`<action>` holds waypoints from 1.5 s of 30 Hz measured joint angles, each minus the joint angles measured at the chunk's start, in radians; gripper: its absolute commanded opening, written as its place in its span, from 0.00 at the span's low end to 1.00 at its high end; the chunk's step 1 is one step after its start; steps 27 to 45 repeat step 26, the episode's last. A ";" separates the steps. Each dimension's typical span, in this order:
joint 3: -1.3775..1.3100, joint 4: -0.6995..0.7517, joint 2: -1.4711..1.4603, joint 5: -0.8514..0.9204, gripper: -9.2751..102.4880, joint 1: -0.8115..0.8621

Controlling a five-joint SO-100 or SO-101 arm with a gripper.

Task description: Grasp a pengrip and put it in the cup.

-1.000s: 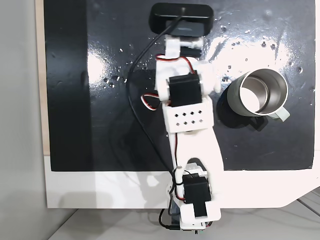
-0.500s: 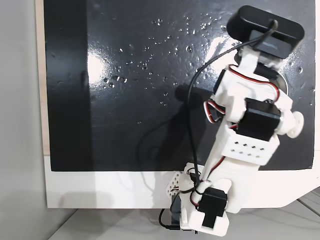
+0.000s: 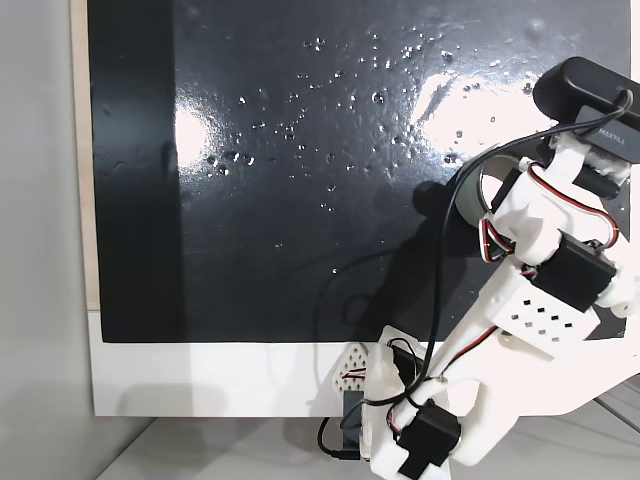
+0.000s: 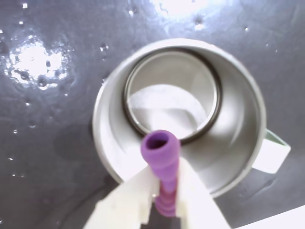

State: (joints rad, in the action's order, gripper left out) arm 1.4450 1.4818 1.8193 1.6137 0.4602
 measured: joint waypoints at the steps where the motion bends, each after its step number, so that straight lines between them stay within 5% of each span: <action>1: 0.023 -0.014 0.009 0.003 0.08 0.000; 5: 0.058 -0.034 0.020 0.006 0.10 -0.003; 12: 0.074 -0.049 0.020 0.006 0.43 0.002; 45: 0.074 -0.084 0.020 0.006 0.44 0.015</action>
